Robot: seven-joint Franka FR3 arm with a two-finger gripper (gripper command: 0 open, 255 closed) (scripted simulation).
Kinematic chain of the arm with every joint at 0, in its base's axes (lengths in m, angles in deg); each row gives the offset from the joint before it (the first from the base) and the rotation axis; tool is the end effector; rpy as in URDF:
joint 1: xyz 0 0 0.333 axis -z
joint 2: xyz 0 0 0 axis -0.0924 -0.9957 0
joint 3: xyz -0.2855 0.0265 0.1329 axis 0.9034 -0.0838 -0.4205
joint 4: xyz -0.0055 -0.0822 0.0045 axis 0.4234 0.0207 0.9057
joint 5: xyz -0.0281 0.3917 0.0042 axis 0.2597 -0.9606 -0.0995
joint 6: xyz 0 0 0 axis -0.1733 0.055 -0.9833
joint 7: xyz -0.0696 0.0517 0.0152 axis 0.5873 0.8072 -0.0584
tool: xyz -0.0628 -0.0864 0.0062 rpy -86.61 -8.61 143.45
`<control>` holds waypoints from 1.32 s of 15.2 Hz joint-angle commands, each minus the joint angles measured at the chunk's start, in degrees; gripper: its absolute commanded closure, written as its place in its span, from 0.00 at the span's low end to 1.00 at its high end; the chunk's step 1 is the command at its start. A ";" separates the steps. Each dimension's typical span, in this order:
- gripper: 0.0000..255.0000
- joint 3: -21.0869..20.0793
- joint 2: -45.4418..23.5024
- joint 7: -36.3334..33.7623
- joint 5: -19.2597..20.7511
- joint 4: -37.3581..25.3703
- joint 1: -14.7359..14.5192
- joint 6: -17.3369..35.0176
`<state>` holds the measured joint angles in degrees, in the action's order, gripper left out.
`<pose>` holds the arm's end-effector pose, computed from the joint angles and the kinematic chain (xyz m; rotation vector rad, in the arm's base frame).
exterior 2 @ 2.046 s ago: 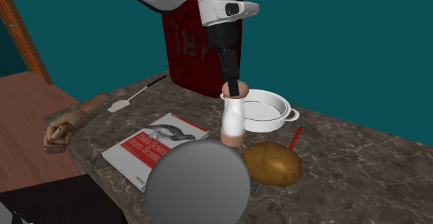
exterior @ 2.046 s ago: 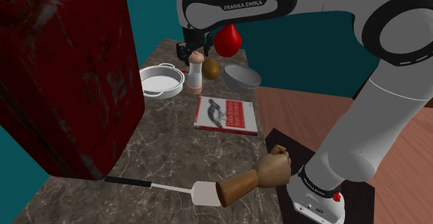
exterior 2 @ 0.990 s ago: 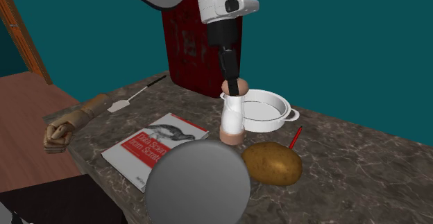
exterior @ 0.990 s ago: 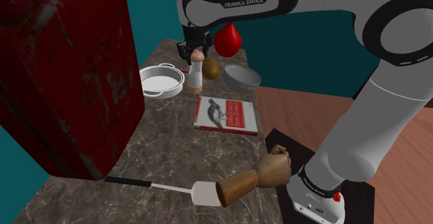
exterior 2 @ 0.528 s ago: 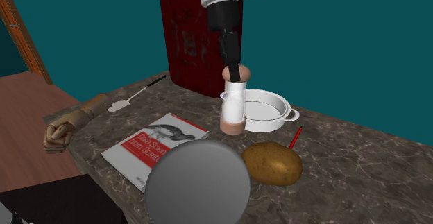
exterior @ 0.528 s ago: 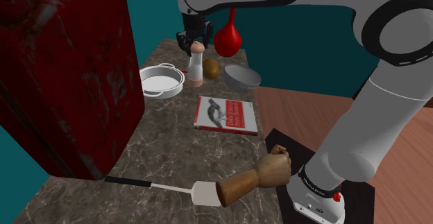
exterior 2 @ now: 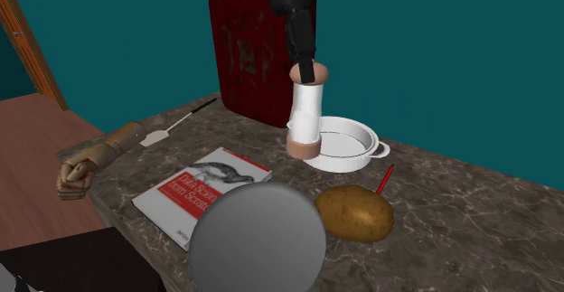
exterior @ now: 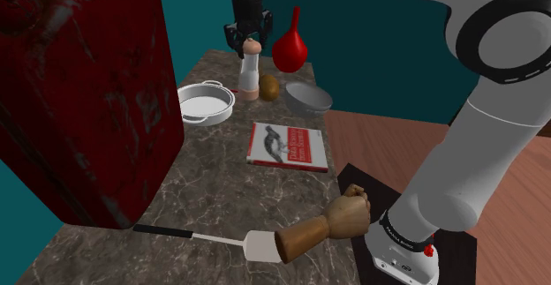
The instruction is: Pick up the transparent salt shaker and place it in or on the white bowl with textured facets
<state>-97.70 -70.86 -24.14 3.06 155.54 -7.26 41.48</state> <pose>0.5837 0.0962 0.6077 2.8395 -0.2867 0.1765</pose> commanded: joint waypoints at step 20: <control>1.00 1.19 1.62 7.30 -0.25 -13.12 1.62 -13.13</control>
<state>-96.91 -70.76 -17.90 3.18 141.25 -6.31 28.35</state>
